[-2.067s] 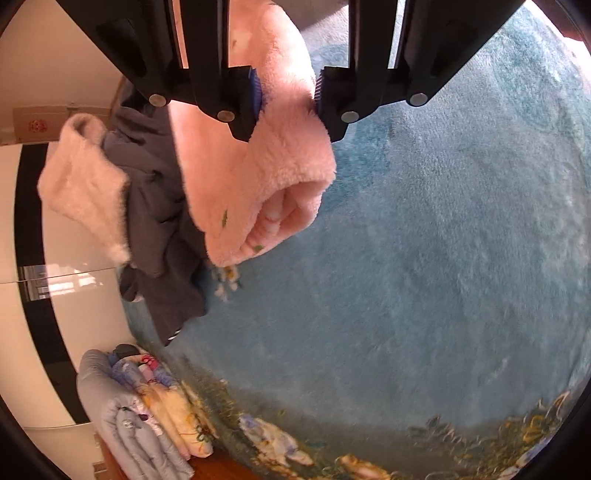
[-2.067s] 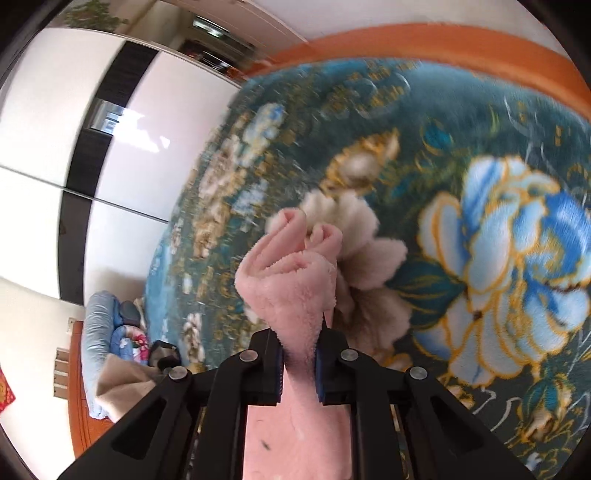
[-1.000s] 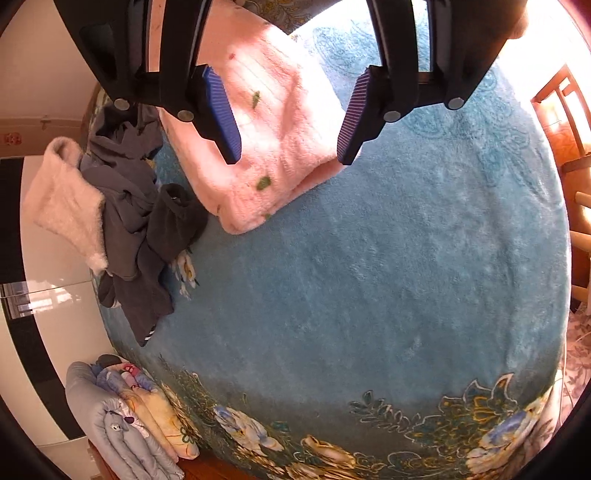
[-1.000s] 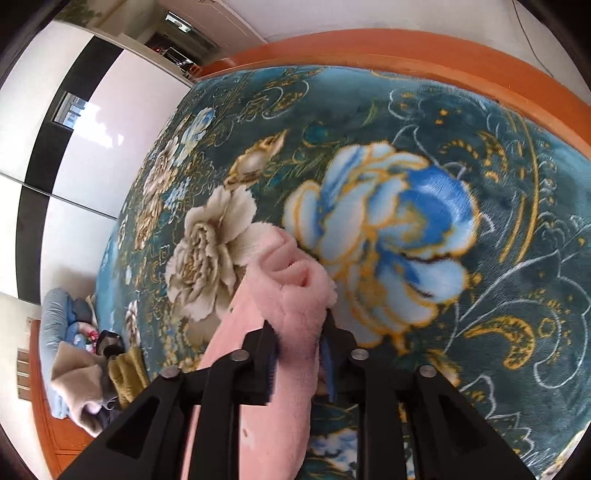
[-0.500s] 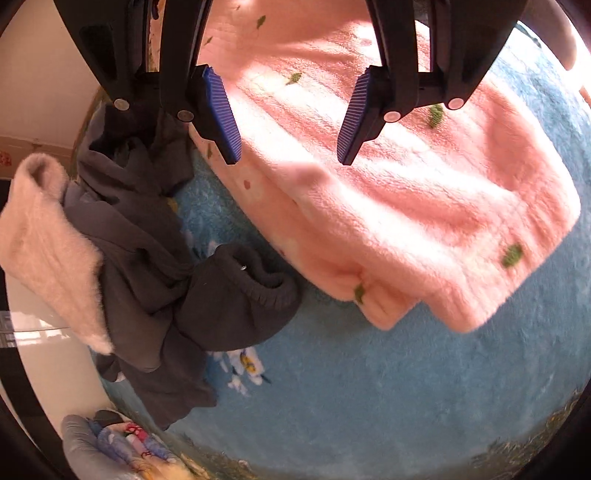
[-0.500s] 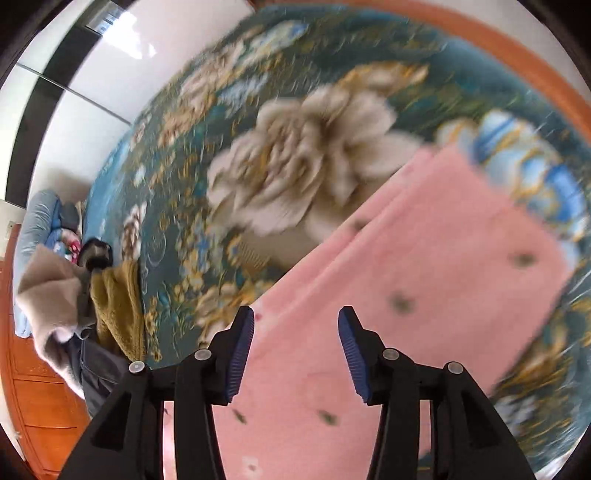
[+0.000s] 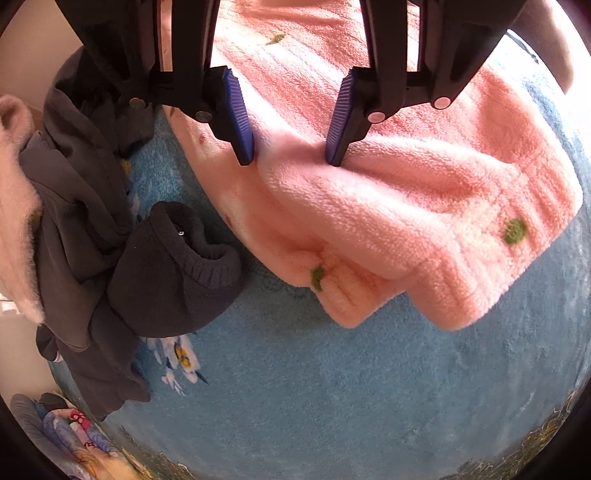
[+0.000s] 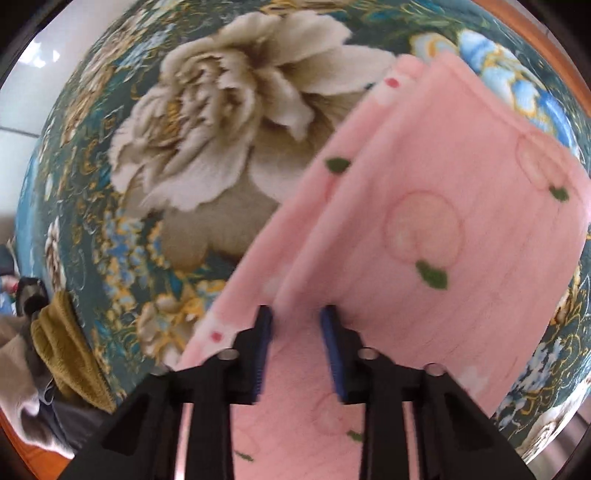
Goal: Fold clothes
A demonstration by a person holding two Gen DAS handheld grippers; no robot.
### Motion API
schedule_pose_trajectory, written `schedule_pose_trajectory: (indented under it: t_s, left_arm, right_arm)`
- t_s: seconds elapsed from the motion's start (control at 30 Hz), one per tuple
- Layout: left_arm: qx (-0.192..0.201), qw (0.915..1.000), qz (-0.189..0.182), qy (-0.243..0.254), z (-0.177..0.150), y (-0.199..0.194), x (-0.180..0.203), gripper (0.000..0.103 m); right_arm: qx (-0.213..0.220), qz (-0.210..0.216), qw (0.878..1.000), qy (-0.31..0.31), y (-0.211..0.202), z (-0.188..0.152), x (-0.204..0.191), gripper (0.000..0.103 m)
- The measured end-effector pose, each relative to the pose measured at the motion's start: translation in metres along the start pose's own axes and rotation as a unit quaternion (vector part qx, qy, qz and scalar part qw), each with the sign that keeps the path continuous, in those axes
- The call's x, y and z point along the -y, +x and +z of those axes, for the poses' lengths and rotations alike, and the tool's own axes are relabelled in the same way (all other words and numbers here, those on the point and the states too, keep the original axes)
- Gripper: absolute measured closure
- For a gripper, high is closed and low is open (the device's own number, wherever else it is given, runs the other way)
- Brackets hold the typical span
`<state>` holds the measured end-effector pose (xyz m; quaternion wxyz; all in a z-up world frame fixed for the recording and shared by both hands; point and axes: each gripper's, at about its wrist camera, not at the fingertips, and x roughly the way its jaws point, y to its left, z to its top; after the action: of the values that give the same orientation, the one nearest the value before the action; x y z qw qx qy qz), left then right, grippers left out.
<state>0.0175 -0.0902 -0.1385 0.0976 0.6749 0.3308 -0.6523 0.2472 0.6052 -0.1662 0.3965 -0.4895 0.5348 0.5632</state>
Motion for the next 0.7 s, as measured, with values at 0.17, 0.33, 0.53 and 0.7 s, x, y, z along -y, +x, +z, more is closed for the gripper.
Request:
schedule_pose_trajectory:
  t_s: [0.17,0.33,0.53,0.7]
  left_arm:
    - [-0.005,0.9997,-0.015,-0.020,0.000,-0.004,-0.017,0.097]
    - [0.020,0.9961,-0.086,-0.005,-0.003,-0.041,-0.014,0.098]
    - [0.044,0.9910,-0.124,0.026,0.008,-0.059,0.014,0.098]
    - [0.030,0.9945,-0.095,0.033,0.018,-0.029,0.015,0.097]
  right_arm:
    - [-0.006,0.045,0.999,-0.006,-0.005,0.001,0.010,0.098]
    - [0.016,0.121,0.992,-0.017,-0.034,0.001,0.021,0.100]
    - [0.044,0.154,0.987,-0.012,-0.049,0.017,-0.001,0.100]
    - [0.026,0.114,0.993,-0.003,-0.024,0.024,-0.012,0.100]
